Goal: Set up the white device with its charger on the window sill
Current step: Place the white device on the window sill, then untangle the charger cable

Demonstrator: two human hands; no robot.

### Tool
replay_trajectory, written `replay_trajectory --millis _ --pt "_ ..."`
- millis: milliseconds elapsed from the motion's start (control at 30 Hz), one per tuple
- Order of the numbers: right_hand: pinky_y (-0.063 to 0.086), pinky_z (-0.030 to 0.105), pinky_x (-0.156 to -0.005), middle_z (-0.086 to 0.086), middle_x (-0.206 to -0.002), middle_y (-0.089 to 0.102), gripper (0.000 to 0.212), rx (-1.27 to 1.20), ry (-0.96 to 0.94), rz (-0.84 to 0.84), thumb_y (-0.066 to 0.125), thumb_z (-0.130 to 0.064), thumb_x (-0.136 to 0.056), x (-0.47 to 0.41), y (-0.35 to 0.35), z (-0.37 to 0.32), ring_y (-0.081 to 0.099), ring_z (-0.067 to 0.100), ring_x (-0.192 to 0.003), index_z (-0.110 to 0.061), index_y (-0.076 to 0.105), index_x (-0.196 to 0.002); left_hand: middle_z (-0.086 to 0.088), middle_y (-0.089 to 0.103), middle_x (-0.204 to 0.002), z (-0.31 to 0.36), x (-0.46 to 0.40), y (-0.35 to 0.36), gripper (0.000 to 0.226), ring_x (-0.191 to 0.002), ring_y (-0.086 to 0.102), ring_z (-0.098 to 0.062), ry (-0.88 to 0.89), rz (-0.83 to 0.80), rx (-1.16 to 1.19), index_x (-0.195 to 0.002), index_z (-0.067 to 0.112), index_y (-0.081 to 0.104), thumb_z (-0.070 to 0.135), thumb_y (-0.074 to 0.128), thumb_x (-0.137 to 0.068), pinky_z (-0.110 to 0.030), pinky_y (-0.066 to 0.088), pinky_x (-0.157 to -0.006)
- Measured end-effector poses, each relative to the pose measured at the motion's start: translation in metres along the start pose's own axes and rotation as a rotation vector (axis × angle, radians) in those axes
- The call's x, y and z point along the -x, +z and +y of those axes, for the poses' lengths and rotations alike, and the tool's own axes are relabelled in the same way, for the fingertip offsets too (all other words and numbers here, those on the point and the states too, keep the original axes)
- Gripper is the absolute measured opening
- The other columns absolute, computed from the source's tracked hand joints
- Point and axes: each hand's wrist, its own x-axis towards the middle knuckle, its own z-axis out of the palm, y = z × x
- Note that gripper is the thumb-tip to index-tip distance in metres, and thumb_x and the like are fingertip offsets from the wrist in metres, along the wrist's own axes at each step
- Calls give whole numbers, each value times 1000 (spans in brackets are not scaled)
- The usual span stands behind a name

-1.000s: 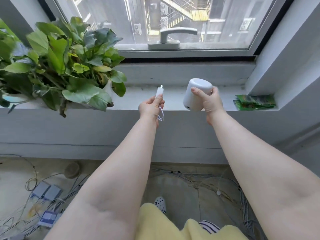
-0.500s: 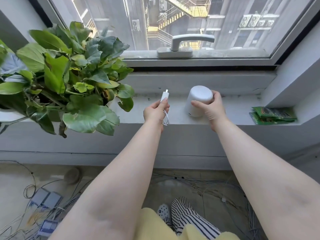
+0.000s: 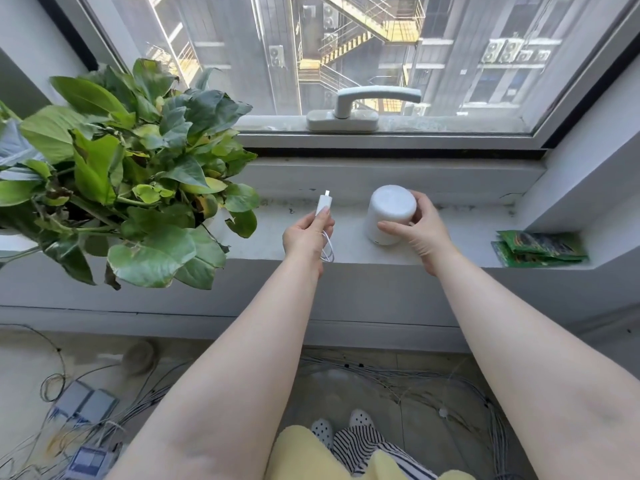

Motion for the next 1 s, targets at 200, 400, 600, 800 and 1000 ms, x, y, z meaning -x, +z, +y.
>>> replay_trajectory --millis 200,400,600,800,1000 --pt "46 19 -89 -1 -131 52 92 64 6 -39 85 -8 -62 1 -3 4 52 14 -118 -24 37 -138 -5 66 -79 4 2 2 37 -75 64 -13 -16 4 54 -117 -1 63 14 70 -83 -25 51 -91" --pt "40 9 -81 6 -123 55 56 81 -188 278 67 -19 -74 37 4 -7 50 13 -112 -18 49 -127 -2 68 -68 15 3 0 18 -63 65 -9 -142 -40 150 -101 7 63 11 68 -84 -18 54 -64" --pt "47 15 -67 -2 -87 67 10 131 -251 141 57 -18 -82 54 46 -29 61 8 -78 -19 63 -91 0 60 -79 27 12 -5 3 -70 59 -7 -255 -166 237 -91 10 59 12 61 -89 -16 52 -69" --pt "49 19 -57 5 -76 67 8 77 87 -72 61 -17 -88 53 80 -21 61 12 -64 -10 64 -85 1 63 -85 31 26 -10 11 -71 65 -10 -319 -248 284 -89 9 60 19 59 -91 -25 58 -53" --pt "53 21 -56 2 -76 65 38 -26 268 -188 61 -39 -88 55 87 -24 61 9 -60 -5 64 -103 4 57 -78 27 18 -8 23 -66 62 -12 -311 -243 234 -108 24 49 19 61 -89 -33 56 -67"
